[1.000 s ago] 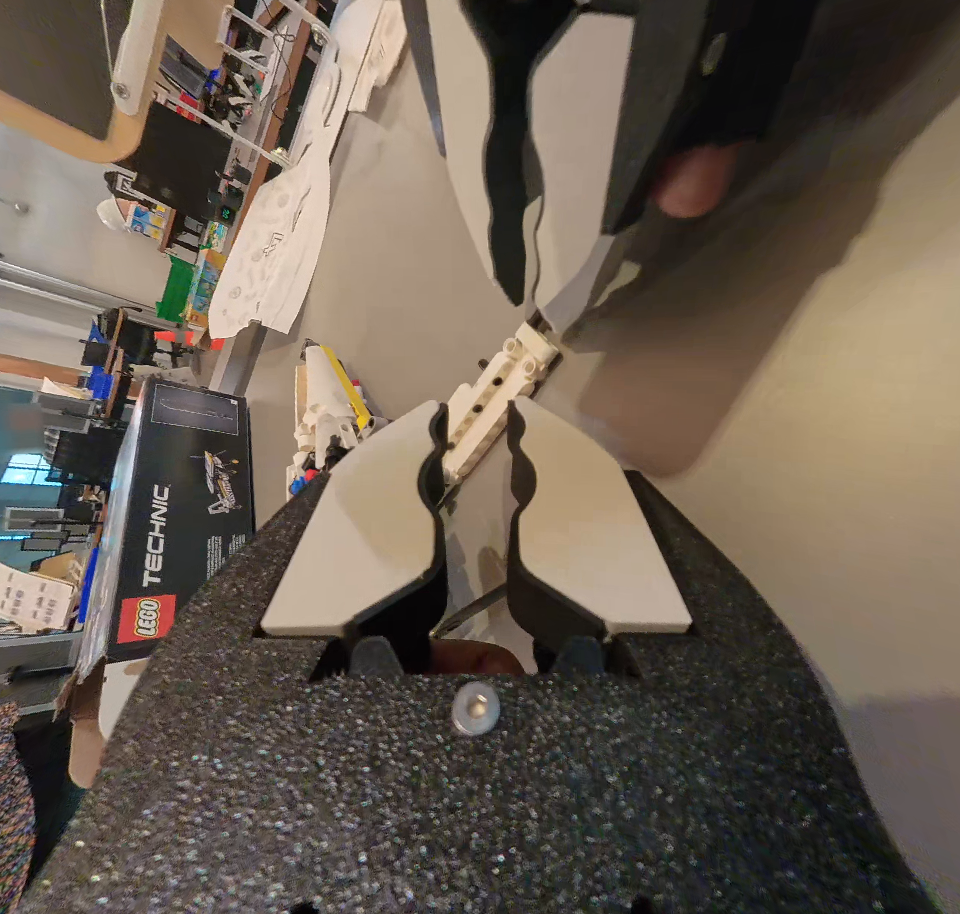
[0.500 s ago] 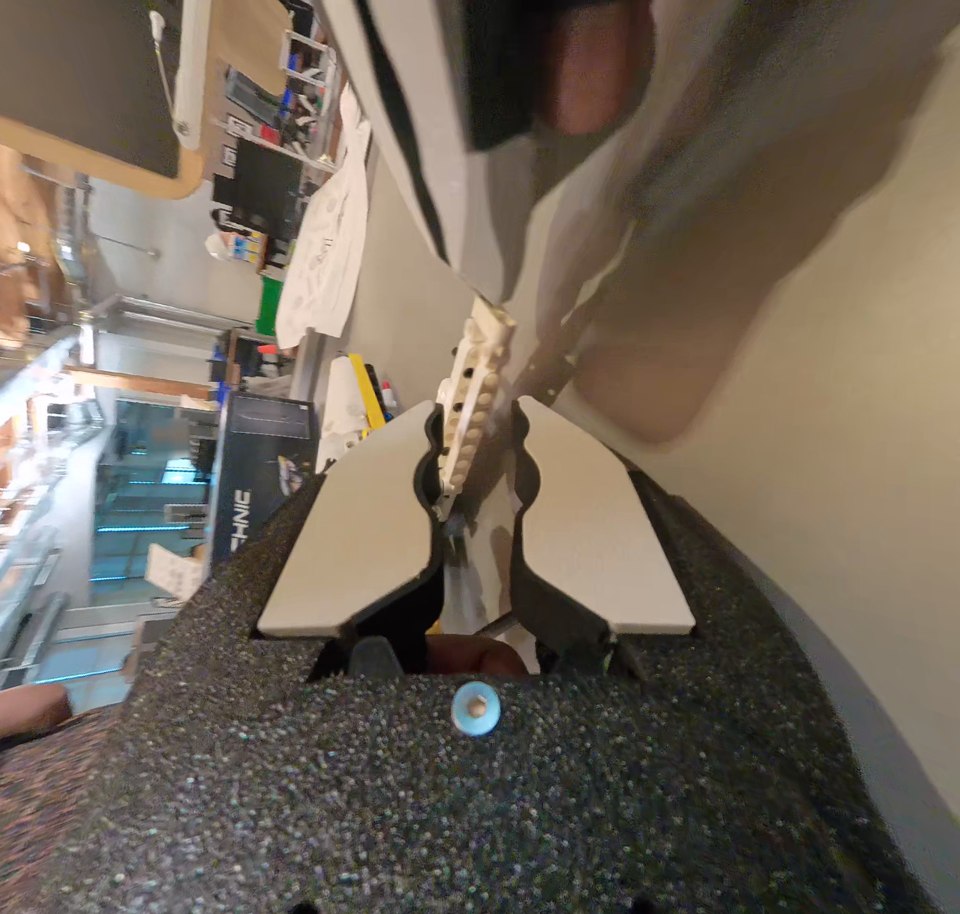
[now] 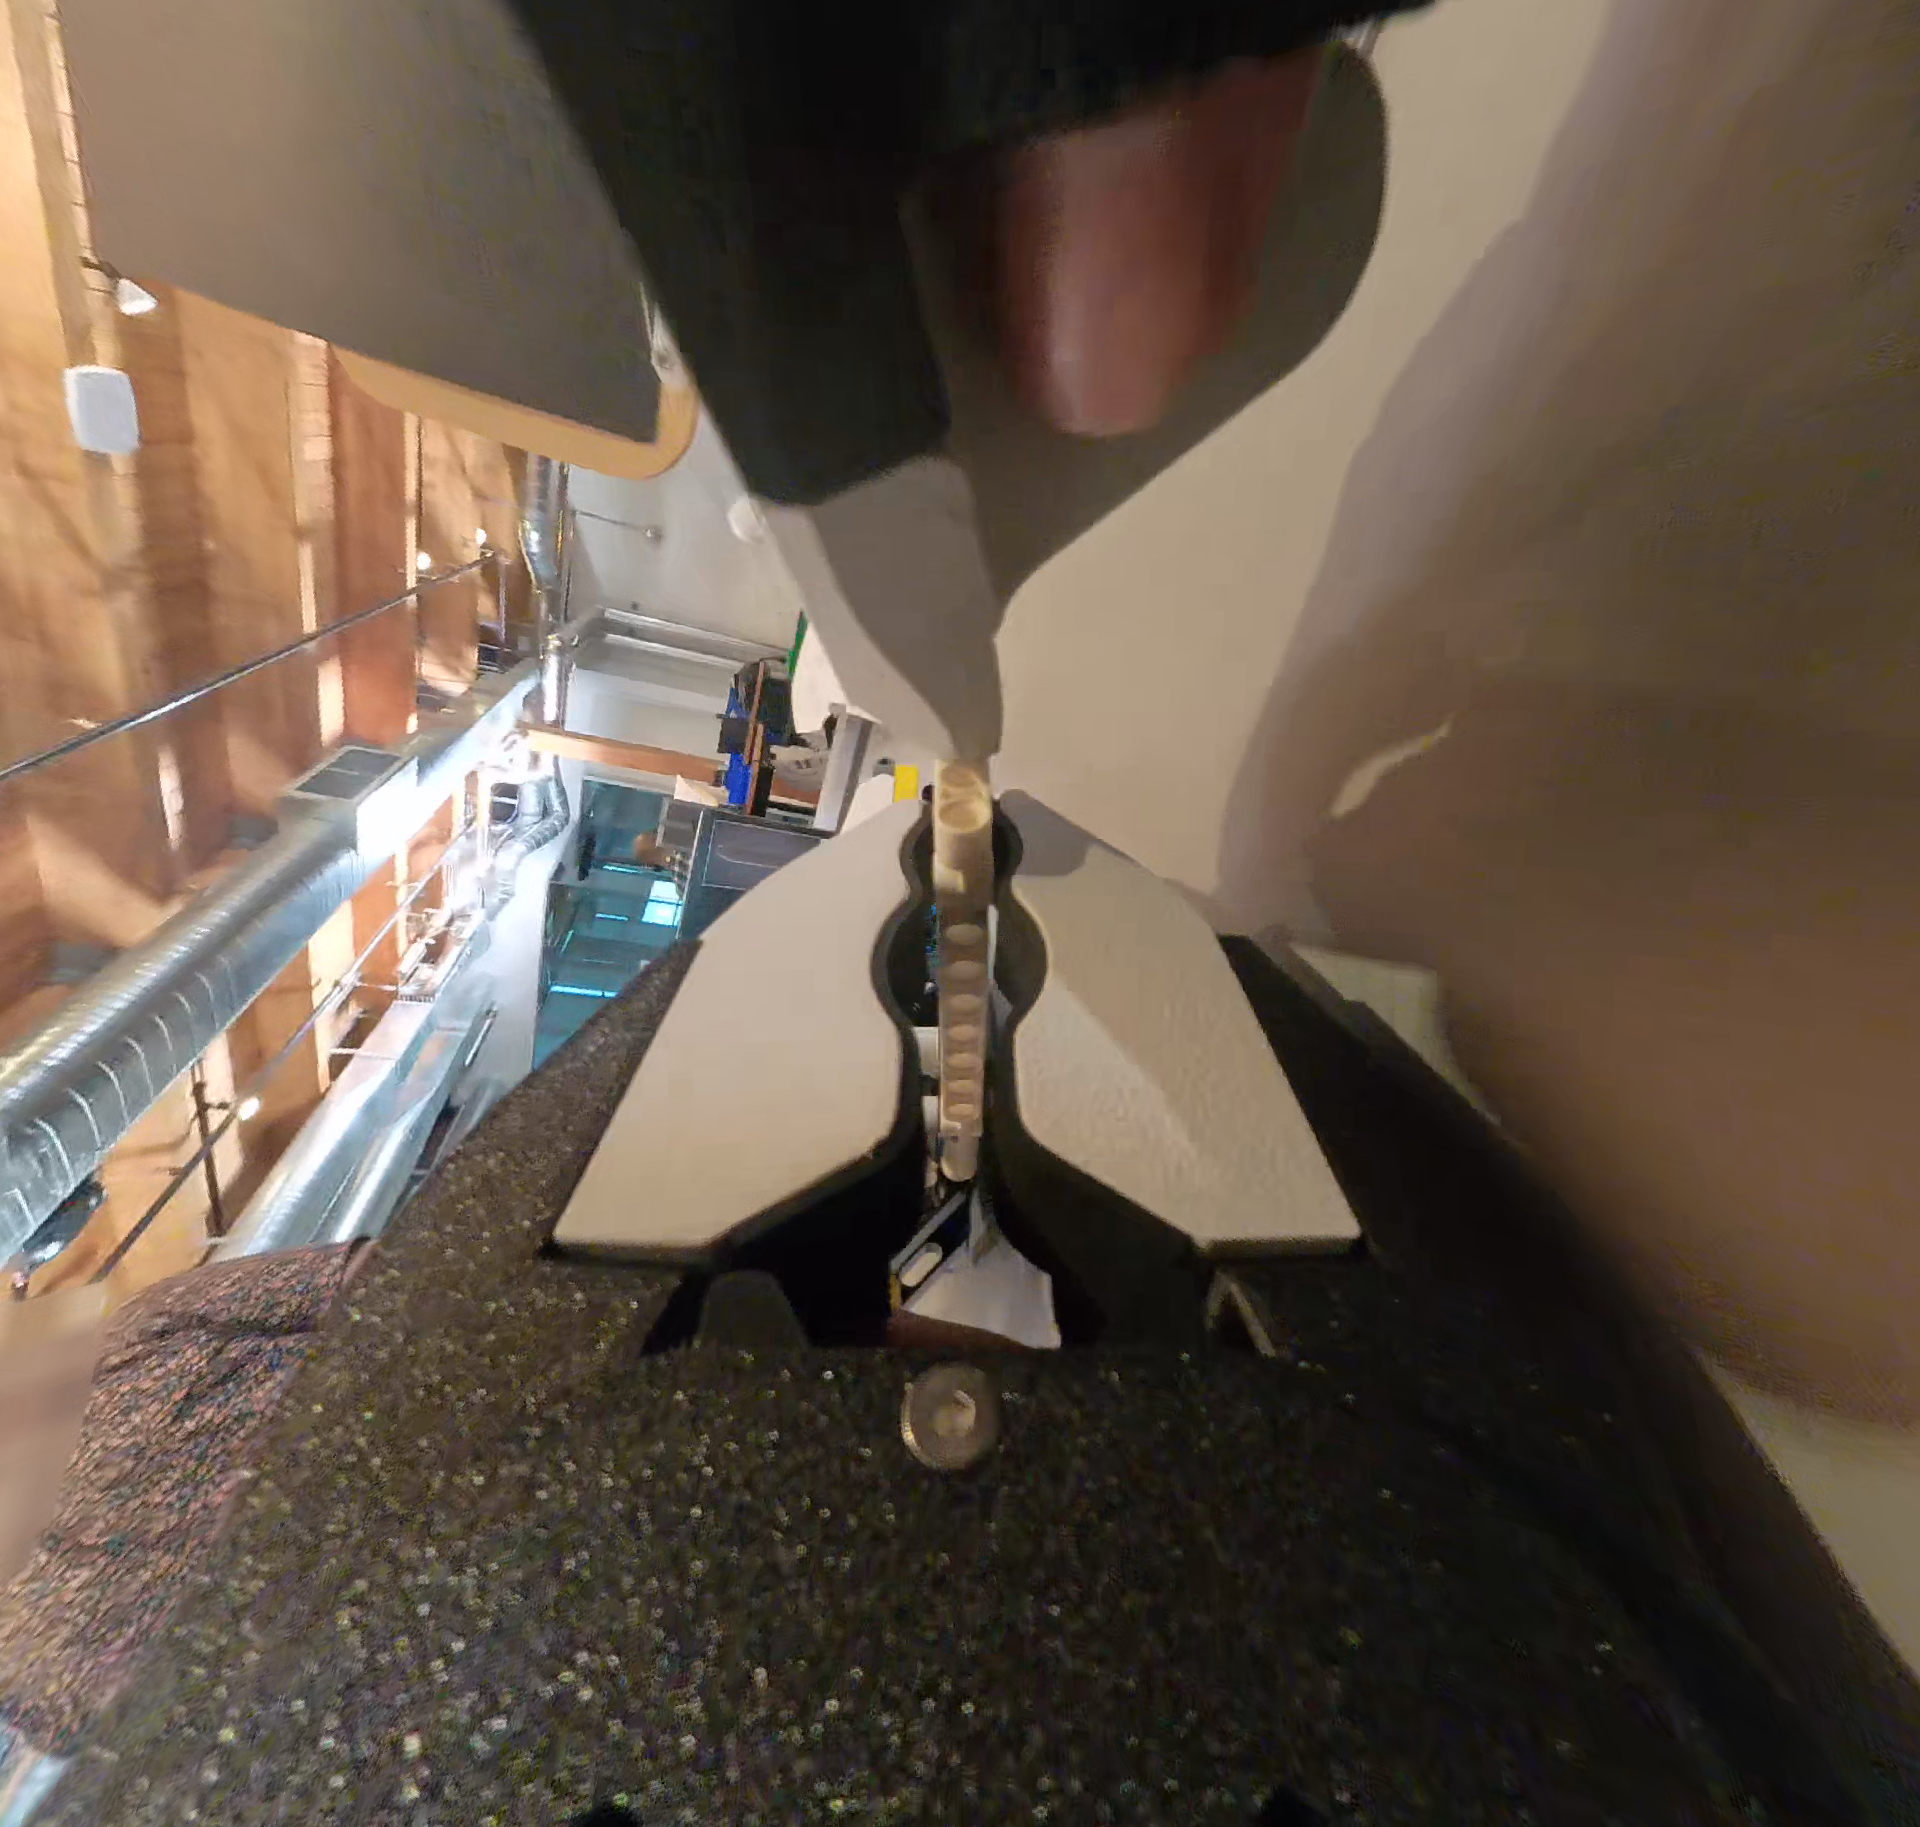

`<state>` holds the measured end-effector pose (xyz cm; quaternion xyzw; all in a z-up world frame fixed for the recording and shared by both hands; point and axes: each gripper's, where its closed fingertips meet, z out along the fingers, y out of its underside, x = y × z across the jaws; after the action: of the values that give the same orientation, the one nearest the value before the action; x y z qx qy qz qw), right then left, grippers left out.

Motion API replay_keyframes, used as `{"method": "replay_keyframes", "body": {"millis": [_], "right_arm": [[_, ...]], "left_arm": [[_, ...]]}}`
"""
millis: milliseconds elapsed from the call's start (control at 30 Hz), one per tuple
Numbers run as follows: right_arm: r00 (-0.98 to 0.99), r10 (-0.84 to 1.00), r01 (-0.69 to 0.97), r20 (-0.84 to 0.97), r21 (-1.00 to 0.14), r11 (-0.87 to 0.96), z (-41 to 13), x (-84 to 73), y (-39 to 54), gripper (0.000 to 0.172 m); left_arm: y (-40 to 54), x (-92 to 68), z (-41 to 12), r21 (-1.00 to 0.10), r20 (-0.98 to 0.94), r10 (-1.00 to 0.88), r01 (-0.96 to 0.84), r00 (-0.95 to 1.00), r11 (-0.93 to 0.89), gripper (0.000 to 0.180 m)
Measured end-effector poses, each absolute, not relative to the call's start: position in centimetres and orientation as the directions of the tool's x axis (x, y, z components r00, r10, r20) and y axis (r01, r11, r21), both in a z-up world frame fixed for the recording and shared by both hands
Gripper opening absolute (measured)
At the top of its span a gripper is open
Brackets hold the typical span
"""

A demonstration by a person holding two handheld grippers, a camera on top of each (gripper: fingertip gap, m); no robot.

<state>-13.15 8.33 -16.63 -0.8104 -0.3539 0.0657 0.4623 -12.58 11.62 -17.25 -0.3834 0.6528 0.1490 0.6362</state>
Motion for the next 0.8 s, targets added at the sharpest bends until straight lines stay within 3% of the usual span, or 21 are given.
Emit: {"method": "replay_keyframes", "body": {"millis": [267,367,500,667,800], "right_arm": [[0.764,0.578,0.515,0.288,-0.812,-0.276,-17.2,-12.5,6.9,0.004],[0.772,0.51,0.549,0.379,-0.802,-0.236,-16.4,-10.4,6.1,0.004],[0.835,0.468,0.462,0.289,-0.83,-0.311,-17.6,-7.6,4.6,0.004],[0.866,0.341,0.475,0.366,-0.816,-0.33,-15.2,-3.7,1.6,0.004],[0.87,0.157,0.486,0.467,-0.762,-0.428,-12.0,2.6,-3.1,0.004]], "left_arm": [[10.3,-12.0,-17.7,-0.26,-0.951,-0.305,-0.663,0.049,0.702,0.012],[12.9,-13.3,-18.0,-0.288,-0.936,-0.341,-0.743,0.086,0.604,0.011],[12.1,-12.8,-17.8,-0.296,-0.936,-0.342,-0.708,0.082,0.641,0.01],[11.9,-12.6,-17.5,-0.34,-0.922,-0.373,-0.686,0.107,0.643,0.01],[10.6,-12.0,-17.2,-0.312,-0.937,-0.34,-0.629,0.08,0.712,0.01]]}}
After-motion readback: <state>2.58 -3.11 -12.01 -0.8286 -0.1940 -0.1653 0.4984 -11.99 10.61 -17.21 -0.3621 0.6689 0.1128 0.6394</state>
